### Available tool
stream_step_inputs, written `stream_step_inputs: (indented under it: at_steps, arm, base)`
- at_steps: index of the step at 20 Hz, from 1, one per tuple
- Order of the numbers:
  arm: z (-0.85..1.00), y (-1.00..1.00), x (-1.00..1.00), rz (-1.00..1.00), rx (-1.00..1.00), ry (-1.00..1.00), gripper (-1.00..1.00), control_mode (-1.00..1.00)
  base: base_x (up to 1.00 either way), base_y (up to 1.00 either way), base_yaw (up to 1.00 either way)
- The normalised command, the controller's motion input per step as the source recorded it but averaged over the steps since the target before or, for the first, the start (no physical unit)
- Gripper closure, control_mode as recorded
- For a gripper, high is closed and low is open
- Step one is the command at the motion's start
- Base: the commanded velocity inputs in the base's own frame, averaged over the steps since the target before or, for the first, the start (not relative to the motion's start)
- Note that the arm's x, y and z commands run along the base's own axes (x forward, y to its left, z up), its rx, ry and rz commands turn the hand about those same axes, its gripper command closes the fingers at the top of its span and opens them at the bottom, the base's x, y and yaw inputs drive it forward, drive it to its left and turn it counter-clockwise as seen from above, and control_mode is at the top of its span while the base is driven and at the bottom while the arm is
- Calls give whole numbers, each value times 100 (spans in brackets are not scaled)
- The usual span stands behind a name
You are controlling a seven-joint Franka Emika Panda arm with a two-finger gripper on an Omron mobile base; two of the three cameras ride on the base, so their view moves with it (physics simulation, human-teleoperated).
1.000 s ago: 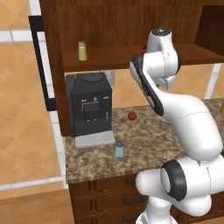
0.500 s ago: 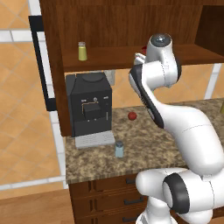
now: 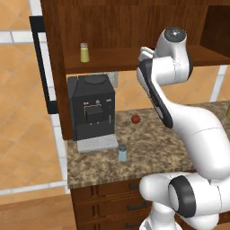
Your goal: Put the shaker and condiment bottle from the counter next to their counterparts in the cabinet.
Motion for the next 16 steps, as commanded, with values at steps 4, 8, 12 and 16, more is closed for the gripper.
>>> stream_step_inputs:
  at_steps: [4, 8, 12, 16]
  arm:
    - [51, -1, 7, 6, -6, 0, 100, -100]
    - [36, -3, 24, 5, -12, 0, 100, -100]
    - [14, -5, 25, 5, -4, 1, 100, -100]
    - [17, -14, 43, 4, 0, 7, 100, -100]
  base:
    - [0, 0, 0]
    - [0, 0, 0]
    - [0, 0, 0]
    - [0, 0, 0]
